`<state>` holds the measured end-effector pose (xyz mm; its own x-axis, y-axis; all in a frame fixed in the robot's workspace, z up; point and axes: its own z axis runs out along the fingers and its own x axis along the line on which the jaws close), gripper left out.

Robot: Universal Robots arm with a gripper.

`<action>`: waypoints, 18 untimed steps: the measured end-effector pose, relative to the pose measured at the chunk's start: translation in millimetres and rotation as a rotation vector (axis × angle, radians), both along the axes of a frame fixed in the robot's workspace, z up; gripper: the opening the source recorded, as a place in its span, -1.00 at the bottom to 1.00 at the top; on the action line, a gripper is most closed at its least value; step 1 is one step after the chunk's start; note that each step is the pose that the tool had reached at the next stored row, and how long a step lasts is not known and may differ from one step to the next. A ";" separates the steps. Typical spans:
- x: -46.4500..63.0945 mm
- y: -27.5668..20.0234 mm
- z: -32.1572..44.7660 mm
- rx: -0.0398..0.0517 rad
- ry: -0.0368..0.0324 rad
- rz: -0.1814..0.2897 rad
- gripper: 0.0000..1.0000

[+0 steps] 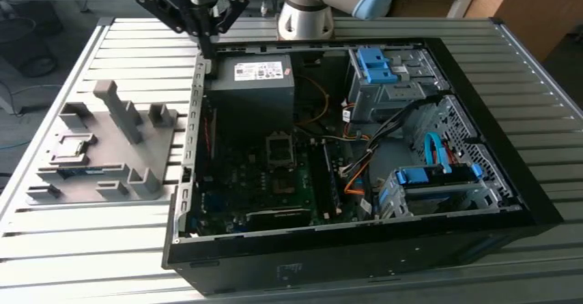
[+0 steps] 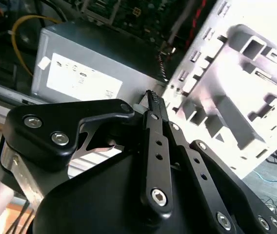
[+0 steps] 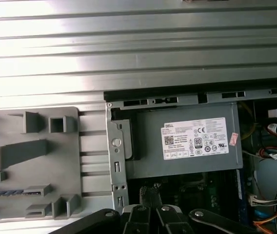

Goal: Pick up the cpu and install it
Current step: 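Reach for the cpu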

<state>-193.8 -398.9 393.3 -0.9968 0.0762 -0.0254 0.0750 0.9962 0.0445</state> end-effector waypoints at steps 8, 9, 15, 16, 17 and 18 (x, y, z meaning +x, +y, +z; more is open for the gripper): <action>-20.6 0.0 0.0 -0.0001 -0.0001 0.000 -0.80; -22.9 0.0 0.0 0.0000 -0.0002 0.000 -0.80; -37.7 0.0 0.0 -0.0001 -0.0003 0.000 -0.80; -40.1 0.0 0.1 -0.0001 -0.0002 0.000 -0.80; -42.3 0.0 0.0 -0.0001 -0.0003 0.000 -0.80; -44.6 0.0 0.0 0.0000 -0.0003 0.000 -0.80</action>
